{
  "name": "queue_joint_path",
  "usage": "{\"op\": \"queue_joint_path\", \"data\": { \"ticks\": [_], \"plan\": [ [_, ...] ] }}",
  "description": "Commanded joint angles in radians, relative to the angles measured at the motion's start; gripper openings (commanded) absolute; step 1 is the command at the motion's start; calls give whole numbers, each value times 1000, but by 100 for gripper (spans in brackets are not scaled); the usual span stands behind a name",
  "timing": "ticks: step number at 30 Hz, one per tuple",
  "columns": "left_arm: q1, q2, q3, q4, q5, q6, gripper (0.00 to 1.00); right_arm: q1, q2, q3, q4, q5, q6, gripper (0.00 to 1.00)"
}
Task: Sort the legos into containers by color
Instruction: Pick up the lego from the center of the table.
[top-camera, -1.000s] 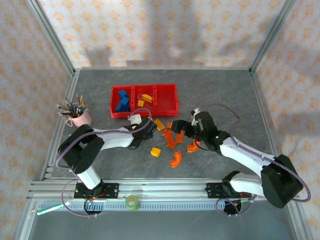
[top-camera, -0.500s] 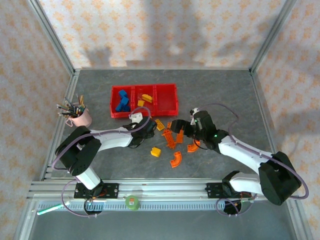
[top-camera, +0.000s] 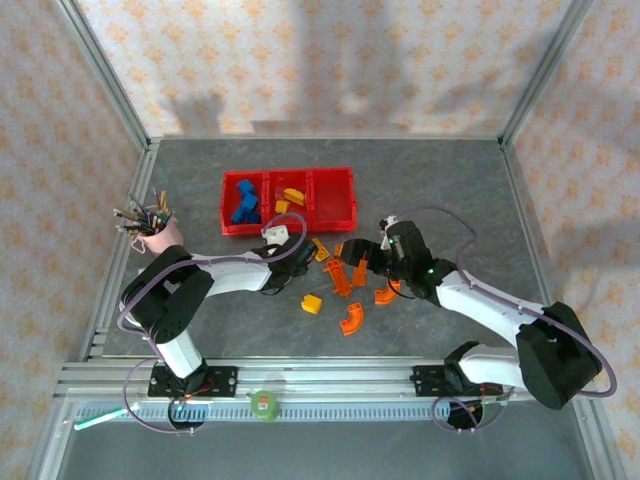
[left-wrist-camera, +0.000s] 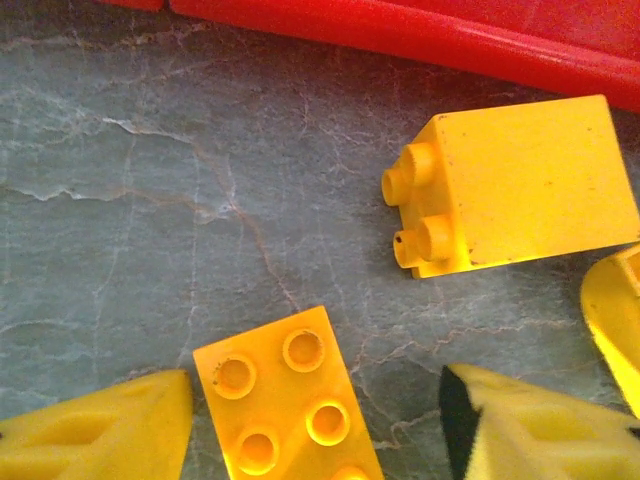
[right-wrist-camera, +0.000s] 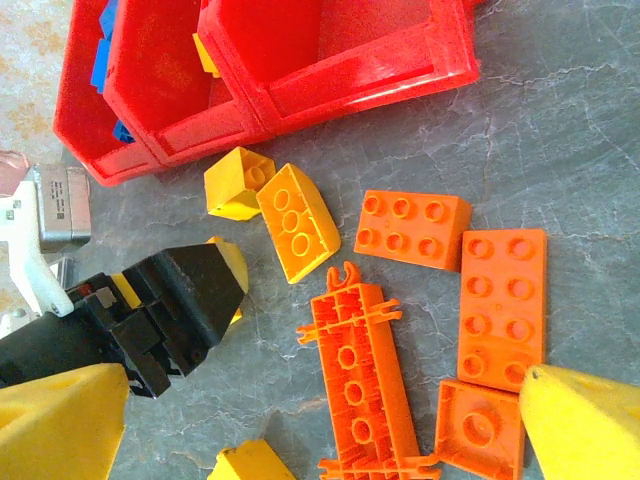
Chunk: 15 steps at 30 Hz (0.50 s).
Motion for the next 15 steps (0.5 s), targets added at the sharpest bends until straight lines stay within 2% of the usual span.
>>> {"op": "queue_joint_path", "data": {
  "ticks": [1,11,15],
  "plan": [
    [-4,29,-12,1,5,-12,58,-5,-2,19,1,9,-15,100],
    [-4,-37,-58,20,46,-13,36,-5,1,22,6,2,-10,100],
    [-4,-83,-70,21,51,-16,32,-5,2,29,4,-2,-10,100]
  ]
}}
